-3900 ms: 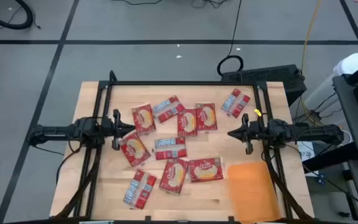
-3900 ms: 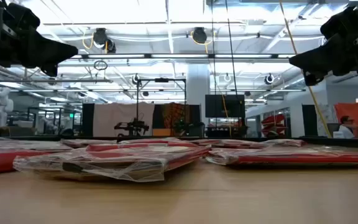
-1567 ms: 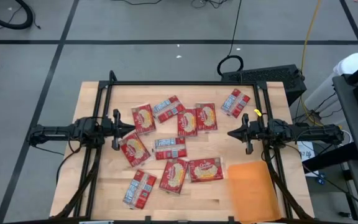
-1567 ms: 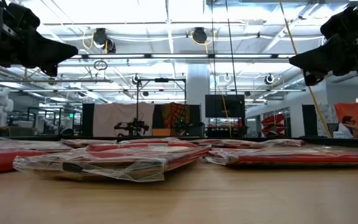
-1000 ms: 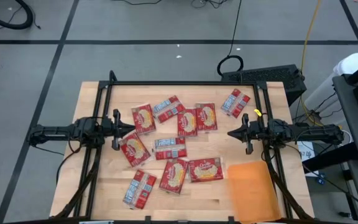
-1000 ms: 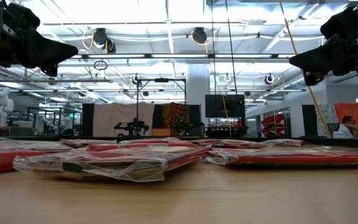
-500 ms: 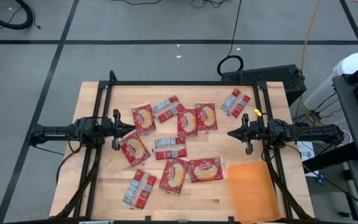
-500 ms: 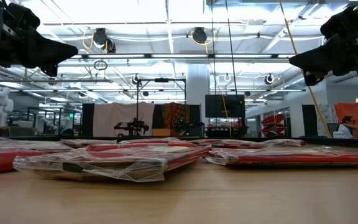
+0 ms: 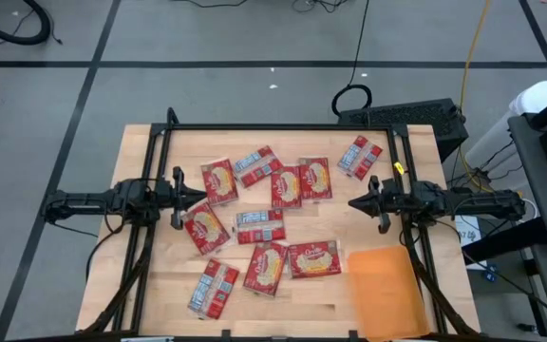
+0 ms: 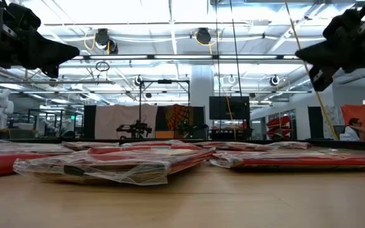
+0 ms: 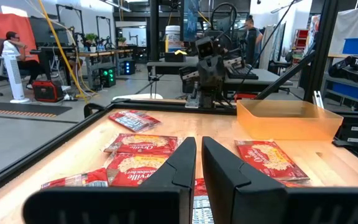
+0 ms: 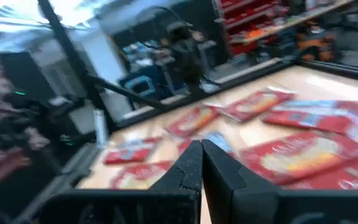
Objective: Sort popcorn bags into baskets
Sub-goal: Put the popcorn pack into the orange bin
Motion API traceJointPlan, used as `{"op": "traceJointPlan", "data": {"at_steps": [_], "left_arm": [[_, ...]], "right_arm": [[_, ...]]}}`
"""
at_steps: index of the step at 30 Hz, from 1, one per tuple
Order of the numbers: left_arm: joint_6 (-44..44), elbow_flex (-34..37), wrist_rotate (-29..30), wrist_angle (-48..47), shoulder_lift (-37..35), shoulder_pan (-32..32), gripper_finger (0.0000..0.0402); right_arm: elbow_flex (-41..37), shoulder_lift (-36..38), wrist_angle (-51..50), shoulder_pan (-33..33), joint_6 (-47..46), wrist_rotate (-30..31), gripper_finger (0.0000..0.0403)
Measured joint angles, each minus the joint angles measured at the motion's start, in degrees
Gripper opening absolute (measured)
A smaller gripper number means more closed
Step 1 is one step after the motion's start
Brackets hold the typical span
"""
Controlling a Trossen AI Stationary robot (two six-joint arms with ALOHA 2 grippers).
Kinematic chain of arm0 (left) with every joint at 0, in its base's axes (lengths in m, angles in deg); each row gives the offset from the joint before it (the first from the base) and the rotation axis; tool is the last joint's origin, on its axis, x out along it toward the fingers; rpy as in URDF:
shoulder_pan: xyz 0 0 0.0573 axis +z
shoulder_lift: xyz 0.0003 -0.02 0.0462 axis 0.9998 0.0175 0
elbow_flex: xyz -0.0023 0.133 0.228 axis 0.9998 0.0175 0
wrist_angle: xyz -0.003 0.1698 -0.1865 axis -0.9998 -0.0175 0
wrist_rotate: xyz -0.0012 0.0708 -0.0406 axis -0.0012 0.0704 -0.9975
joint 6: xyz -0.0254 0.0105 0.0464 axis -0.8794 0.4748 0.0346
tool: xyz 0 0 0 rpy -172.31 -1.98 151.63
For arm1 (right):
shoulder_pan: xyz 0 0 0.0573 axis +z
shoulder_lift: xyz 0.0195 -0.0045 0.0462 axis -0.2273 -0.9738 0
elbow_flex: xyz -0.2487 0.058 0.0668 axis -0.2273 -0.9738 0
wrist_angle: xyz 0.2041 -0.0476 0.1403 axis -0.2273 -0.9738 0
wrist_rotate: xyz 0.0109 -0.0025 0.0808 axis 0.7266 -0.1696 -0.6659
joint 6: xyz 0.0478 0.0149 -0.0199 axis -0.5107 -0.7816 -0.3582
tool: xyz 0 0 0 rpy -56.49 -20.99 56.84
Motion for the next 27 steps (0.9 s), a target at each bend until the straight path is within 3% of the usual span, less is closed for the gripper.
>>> {"op": "traceJointPlan", "data": {"at_steps": [4,8,11,20,27], "left_arm": [[0.01,0.0,0.0,0.0,0.02,-0.01,0.0033],[0.01,-0.01,-0.01,0.0,0.01,0.0,0.0033],[0.01,0.0,-0.01,0.02,0.01,-0.01,0.0033],[0.01,0.0,0.0,0.04,0.02,0.0,0.0033],[0.01,-0.02,0.0,0.11,0.0,0.01,0.0033]], "right_arm": [[0.94,-1.34,1.66,1.66,-1.45,-4.4,0.0001],[2.89,-6.29,-0.6,4.15,-5.4,-0.87,0.0008],[5.79,-13.08,-1.31,6.04,-7.94,3.15,0.0016],[20.79,-38.94,-12.45,10.85,-14.63,3.42,0.0039],[31.25,-54.44,-22.55,12.63,-21.61,2.78,0.009]]}}
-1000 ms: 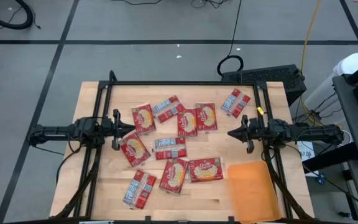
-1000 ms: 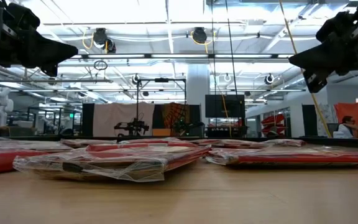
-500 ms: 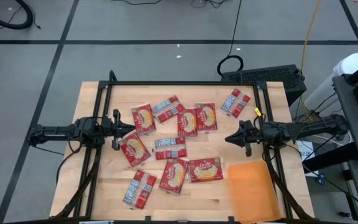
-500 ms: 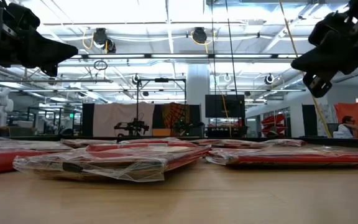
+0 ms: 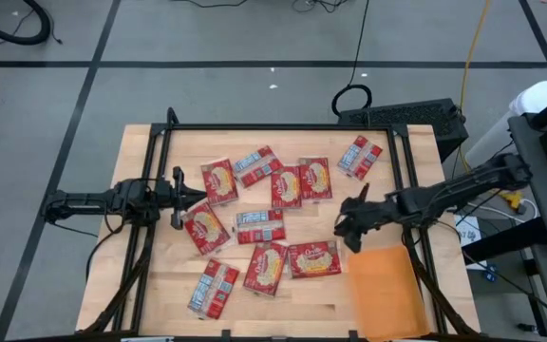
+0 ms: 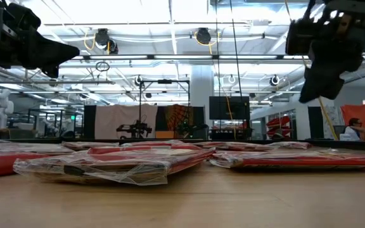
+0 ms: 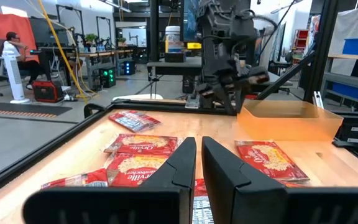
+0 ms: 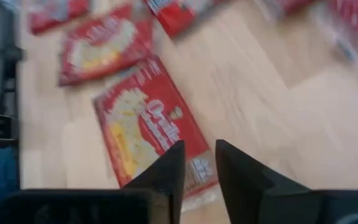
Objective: Sort popcorn bags into baskets
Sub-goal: Put the popcorn pack into the orange bin
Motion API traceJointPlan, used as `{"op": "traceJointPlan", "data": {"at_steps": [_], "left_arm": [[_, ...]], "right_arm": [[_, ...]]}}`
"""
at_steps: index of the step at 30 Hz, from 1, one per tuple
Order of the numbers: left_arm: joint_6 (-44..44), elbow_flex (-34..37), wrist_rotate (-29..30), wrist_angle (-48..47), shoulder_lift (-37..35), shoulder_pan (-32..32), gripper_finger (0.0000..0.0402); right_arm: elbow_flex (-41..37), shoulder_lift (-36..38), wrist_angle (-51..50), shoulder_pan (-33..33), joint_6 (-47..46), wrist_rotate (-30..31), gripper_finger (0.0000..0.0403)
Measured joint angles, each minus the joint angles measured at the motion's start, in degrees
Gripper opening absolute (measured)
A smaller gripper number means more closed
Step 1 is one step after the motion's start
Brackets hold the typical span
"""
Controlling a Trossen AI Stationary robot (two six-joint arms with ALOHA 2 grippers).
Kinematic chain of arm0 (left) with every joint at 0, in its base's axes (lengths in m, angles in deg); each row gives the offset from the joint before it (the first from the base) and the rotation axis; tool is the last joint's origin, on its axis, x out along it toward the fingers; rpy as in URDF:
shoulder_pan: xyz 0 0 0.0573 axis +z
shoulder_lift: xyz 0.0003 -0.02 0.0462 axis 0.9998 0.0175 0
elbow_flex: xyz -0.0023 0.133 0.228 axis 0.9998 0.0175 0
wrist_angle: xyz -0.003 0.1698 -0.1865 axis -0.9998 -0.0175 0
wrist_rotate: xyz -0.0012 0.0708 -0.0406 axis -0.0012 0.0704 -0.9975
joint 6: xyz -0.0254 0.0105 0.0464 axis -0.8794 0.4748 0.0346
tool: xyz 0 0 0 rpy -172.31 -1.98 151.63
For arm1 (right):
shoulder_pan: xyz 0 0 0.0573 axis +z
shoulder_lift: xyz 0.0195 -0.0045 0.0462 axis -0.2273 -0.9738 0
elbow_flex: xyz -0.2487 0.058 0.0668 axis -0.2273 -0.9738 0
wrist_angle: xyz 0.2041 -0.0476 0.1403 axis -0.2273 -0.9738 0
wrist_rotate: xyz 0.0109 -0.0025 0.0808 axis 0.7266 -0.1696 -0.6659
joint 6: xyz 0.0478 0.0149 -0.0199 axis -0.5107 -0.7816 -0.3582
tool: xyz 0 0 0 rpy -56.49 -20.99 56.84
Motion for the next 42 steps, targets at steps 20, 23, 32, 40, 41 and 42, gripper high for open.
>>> {"op": "traceJointPlan", "data": {"at_steps": [20,23,32,40,41,42], "left_arm": [[-2.07,0.02,0.0,-0.15,0.02,0.0,0.0033],[-4.14,0.01,0.0,-0.13,0.02,-0.01,0.0033],[-5.05,0.02,0.02,0.23,0.02,-0.02,0.0033],[-8.83,0.0,0.02,1.28,0.02,-0.02,0.0033],[-10.09,0.0,0.0,1.33,0.02,0.0,0.0033],[-11.34,0.01,0.0,1.33,0.02,0.0,0.0033]], "right_arm": [[1.17,-17.28,-0.9,-0.29,-18.66,-9.2,0.0189],[1.39,-19.57,-0.04,-0.35,-18.23,-10.37,0.0184],[1.23,-20.94,-0.11,-0.33,-17.06,-9.35,0.0096],[1.17,-21.08,2.34,-0.32,-13.68,-6.89,0.0009],[1.17,-20.86,2.56,-0.46,-13.03,-6.39,0.0008],[1.15,-20.56,2.66,-0.59,-12.23,-6.02,0.0005]]}}
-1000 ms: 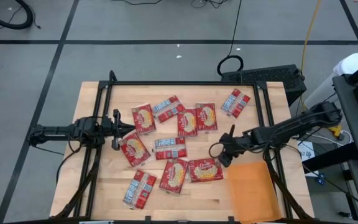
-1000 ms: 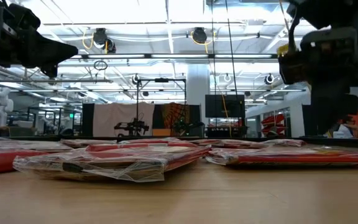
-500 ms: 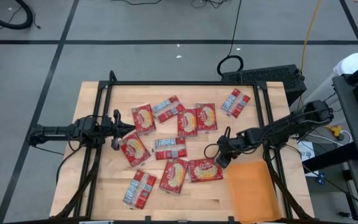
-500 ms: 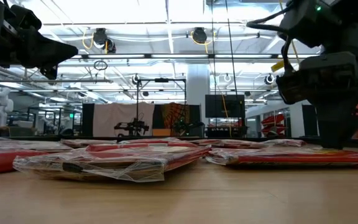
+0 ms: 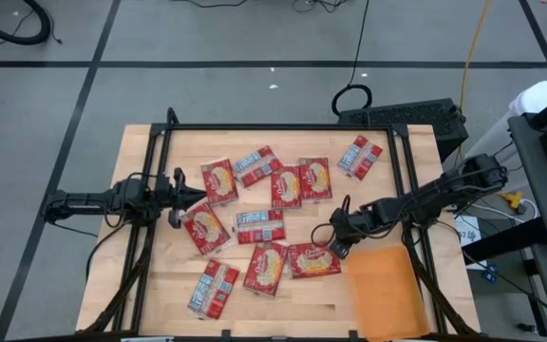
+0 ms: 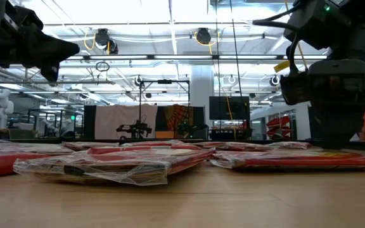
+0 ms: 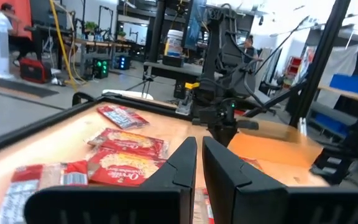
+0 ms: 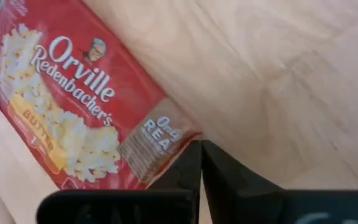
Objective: Sort popcorn bags into baskets
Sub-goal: Put the popcorn pack into the orange bin
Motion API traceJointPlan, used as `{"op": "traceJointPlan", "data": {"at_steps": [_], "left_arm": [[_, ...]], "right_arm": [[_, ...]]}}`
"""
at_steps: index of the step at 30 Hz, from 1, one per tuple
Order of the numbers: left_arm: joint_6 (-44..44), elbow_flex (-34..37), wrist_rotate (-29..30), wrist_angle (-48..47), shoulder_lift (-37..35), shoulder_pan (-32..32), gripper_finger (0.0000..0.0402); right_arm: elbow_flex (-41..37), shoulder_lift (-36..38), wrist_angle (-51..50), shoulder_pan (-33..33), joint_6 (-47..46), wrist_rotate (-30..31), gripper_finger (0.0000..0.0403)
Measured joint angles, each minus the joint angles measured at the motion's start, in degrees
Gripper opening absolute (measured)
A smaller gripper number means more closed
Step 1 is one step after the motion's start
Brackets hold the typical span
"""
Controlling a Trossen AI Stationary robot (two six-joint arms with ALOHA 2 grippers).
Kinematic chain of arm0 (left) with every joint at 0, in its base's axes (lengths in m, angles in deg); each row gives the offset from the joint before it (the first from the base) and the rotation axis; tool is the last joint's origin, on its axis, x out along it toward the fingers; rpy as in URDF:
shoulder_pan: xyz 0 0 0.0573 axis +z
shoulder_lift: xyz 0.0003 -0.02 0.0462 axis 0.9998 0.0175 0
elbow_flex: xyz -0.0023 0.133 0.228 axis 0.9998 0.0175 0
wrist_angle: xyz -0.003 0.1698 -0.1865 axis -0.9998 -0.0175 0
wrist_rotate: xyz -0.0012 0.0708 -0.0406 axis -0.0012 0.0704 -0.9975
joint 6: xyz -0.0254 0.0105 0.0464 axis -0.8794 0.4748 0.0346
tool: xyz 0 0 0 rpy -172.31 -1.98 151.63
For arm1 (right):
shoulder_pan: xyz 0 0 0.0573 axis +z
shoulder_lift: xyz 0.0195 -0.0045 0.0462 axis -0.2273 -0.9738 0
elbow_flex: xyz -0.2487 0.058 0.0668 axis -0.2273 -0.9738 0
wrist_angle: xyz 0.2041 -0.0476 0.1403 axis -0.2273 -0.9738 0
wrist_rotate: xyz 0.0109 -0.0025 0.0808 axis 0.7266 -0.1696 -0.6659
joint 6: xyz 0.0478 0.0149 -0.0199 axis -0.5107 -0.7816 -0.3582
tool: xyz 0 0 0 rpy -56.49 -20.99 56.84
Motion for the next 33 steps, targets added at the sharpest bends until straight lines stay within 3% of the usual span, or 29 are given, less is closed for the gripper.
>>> {"op": "traceJointPlan", "data": {"at_steps": [4,12,19,23,33], "left_arm": [[-4.11,0.0,0.0,-0.02,0.05,-0.07,0.0033],[-6.1,-0.01,2.35,0.43,4.88,-2.49,0.0034],[-6.72,-0.01,3.58,8.74,12.68,-4.86,0.0034],[-6.24,-0.01,4.96,14.55,17.94,-6.5,0.0034],[-5.25,-0.01,8.45,23.93,31.1,-9.73,0.0034]], "right_arm": [[-0.1,2.06,1.18,-1.25,3.47,2.37,0.0001],[0.01,6.92,4.37,-6.02,13.29,0.18,0.0],[0.01,7.59,4.41,-5.64,15.05,-2.38,0.0004],[0.01,5.62,6.18,-5.09,19.56,-1.36,0.0046],[0.01,-0.82,8.77,-5.19,30.21,3.29,0.0214]]}}
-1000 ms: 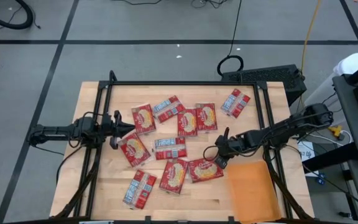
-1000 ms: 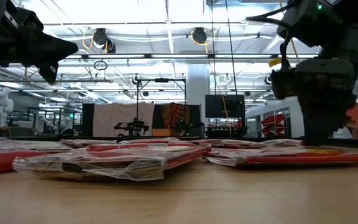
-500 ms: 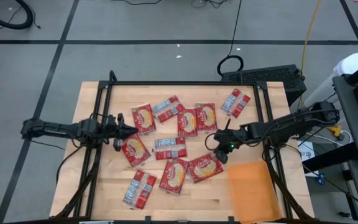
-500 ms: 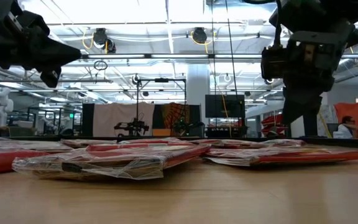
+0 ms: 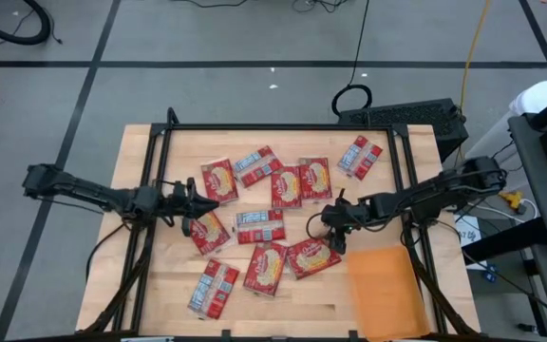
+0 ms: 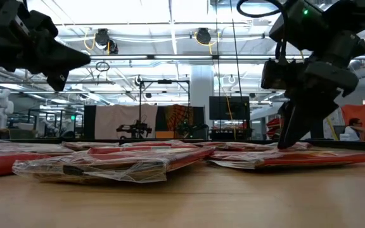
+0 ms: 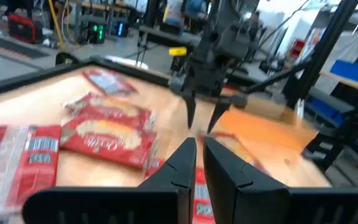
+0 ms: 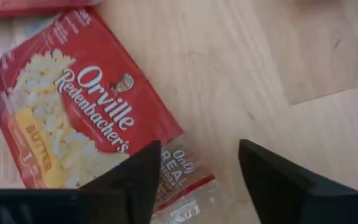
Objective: Sort popcorn bags into baskets
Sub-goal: Put the popcorn pack into the orange bin
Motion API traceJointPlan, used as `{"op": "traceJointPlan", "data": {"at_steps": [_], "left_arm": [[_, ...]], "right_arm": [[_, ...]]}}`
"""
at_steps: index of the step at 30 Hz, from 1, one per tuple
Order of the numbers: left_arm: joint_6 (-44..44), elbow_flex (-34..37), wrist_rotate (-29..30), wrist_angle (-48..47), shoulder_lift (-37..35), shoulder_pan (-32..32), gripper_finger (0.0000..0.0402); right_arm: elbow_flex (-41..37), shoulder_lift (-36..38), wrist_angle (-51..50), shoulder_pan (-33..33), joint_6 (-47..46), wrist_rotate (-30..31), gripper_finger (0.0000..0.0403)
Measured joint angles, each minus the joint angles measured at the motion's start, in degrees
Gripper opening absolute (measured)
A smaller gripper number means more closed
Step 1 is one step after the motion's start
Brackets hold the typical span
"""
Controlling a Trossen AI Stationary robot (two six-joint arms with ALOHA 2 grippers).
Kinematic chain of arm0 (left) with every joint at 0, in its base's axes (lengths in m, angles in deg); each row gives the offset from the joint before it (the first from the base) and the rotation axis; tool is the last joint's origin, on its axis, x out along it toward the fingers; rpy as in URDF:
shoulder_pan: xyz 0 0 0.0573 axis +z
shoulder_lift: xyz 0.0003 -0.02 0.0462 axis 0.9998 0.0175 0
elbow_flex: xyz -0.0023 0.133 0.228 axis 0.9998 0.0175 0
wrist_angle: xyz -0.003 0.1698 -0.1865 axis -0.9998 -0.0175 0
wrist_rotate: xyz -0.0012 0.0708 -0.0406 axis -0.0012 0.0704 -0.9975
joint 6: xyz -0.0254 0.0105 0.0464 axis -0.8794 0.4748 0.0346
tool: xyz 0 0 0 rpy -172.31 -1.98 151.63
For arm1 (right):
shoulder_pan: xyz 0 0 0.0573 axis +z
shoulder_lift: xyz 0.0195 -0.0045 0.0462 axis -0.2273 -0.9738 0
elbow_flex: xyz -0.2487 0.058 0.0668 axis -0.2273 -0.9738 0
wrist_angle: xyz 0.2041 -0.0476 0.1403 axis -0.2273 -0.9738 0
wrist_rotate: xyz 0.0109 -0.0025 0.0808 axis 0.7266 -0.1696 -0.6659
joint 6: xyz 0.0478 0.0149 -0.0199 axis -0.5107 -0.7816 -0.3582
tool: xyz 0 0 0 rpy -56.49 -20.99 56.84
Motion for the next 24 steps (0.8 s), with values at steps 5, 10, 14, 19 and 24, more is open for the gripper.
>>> {"op": "traceJointPlan", "data": {"at_steps": [5,10,14,19,24], "left_arm": [[-0.27,0.0,2.18,3.51,5.35,-0.98,0.0034],[0.14,0.0,2.5,8.05,9.54,-1.24,0.0034],[0.15,0.0,2.52,11.99,12.71,-1.24,0.0034],[0.36,0.0,3.05,18.23,16.52,-1.22,0.0033],[1.65,-2.85,4.14,22.56,21.05,-1.2,0.0037]], "right_arm": [[-0.02,-3.0,0.86,0.47,3.47,-0.98,0.0223],[0.0,-4.76,1.48,1.43,5.91,0.61,0.0147],[0.0,-4.58,1.58,1.46,6.03,0.97,0.0053],[-0.25,-2.23,1.65,1.15,7.87,-0.42,0.0012],[-0.25,1.54,1.7,0.45,9.26,1.2,0.0002]]}}
